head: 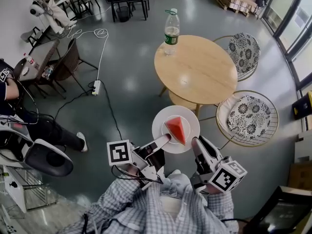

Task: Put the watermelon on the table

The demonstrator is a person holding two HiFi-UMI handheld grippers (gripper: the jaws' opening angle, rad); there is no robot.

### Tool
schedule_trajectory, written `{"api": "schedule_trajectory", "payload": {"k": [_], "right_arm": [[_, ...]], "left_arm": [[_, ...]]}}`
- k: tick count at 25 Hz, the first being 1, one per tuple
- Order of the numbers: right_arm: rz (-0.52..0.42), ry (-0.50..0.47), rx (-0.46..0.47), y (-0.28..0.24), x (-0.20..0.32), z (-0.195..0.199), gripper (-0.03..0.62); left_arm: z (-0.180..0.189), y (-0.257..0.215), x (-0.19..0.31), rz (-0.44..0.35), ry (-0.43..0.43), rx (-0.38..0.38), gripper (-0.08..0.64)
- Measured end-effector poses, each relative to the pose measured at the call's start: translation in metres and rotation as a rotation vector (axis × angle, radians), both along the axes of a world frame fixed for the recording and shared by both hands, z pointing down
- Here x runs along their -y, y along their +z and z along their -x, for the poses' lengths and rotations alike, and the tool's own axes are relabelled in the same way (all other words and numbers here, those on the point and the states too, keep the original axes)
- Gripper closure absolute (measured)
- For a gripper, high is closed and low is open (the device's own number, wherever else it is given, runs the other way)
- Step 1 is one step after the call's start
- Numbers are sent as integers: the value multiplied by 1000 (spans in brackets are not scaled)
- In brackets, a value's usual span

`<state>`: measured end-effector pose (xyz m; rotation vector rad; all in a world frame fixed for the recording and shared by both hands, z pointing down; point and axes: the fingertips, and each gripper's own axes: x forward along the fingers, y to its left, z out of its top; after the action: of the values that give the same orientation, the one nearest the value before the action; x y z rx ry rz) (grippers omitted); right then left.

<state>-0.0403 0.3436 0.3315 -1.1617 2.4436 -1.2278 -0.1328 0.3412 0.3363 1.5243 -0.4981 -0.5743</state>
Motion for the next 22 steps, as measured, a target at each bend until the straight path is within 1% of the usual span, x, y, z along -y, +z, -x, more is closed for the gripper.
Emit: {"api": "schedule_trajectory", "payload": {"k": [3,7,12,22], "right_arm": [[-9,-11,-2,0,0,9,515],[-14,-1,-17,4,-4,19,515],[-18,31,21,5,-8,26,515],[-12,48,9,4,-3,28,515]], "left_arm": [[9,1,0,0,0,-3,529],[18,4,-2,-1,19,1,528],[26,7,-5,-2,32,-10,529],[29,6,0,9,40,-12,529]]}}
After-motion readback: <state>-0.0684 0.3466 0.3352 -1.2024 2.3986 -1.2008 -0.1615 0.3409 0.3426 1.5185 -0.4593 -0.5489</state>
